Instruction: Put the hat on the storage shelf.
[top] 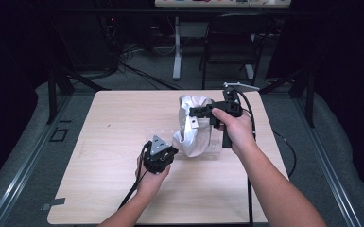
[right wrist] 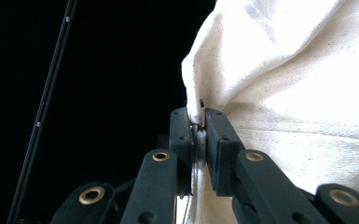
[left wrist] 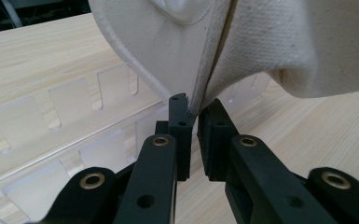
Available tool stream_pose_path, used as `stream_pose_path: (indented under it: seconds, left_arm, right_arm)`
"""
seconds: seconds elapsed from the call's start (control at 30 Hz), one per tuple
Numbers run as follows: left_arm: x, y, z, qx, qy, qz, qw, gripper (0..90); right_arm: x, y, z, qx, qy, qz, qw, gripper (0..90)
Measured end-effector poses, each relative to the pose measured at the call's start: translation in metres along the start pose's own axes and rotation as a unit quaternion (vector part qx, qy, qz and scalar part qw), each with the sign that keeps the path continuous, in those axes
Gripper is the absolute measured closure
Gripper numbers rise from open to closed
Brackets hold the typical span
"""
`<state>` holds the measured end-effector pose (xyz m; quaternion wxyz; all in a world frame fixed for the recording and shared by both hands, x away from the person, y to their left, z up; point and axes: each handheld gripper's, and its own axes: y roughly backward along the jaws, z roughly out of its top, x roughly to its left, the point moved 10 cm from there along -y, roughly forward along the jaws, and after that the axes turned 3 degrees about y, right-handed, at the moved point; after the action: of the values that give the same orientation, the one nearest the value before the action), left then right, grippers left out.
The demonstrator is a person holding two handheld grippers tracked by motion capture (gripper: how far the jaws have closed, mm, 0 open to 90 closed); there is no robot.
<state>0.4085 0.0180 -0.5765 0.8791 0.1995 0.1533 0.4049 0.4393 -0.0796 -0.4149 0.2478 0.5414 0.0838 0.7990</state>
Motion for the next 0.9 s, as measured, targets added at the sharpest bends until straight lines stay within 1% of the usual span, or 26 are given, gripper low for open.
stream_pose_path:
  seconds: [0.13,0.17,0.2,0.3,0.37,0.47,0.53,0.57,0.6,0.73,0.87,0.9]
  left_arm:
    - [0.001,-0.003,-0.002,0.008,0.001,-0.006,1.0000,84.8]
    - [0.003,-0.004,-0.004,0.015,0.011,-0.011,0.9998,84.7]
    - [0.004,-0.005,-0.005,0.017,0.010,-0.011,0.9997,84.7]
    - [0.004,-0.006,-0.006,0.019,0.009,-0.006,0.9998,84.7]
    - [0.003,-0.007,-0.007,0.022,0.004,-0.004,0.9997,84.9]
    - [0.004,-0.009,-0.009,0.027,0.006,-0.002,0.9996,85.0]
    - [0.005,-0.010,-0.012,0.031,0.004,-0.001,0.9995,85.1]
    - [0.005,-0.010,-0.013,0.031,0.009,-0.003,0.9995,85.2]
    - [0.005,-0.010,-0.015,0.034,0.007,-0.003,0.9994,85.3]
    - [0.005,-0.010,-0.015,0.033,0.010,0.002,0.9994,85.3]
    - [0.005,-0.009,-0.015,0.034,0.010,0.002,0.9994,85.2]
    - [0.005,-0.008,-0.016,0.033,0.015,0.001,0.9994,85.2]
  right_arm:
    - [-0.001,0.000,0.000,0.001,-0.001,-0.001,1.0000,82.4]
    - [-0.003,0.000,-0.001,0.000,-0.001,-0.004,1.0000,82.4]
    - [-0.004,0.001,-0.001,0.001,-0.002,-0.004,1.0000,82.4]
    - [-0.006,0.001,0.000,-0.002,-0.004,-0.004,1.0000,82.4]
    - [-0.009,0.002,0.000,-0.002,-0.007,-0.004,1.0000,82.4]
    - [-0.011,0.001,-0.001,-0.001,-0.008,-0.008,0.9999,82.4]
    - [-0.013,0.001,-0.002,0.001,-0.008,-0.011,0.9999,82.4]
    - [-0.014,0.001,-0.003,0.000,-0.007,-0.012,0.9999,82.4]
    - [-0.015,0.001,-0.003,0.003,-0.007,-0.013,0.9999,82.4]
    - [-0.019,0.000,-0.005,0.005,-0.007,-0.017,0.9998,82.5]
    - [-0.022,0.001,-0.004,0.000,-0.008,-0.020,0.9998,82.4]
    - [-0.022,0.001,-0.004,0.000,-0.008,-0.020,0.9998,82.4]
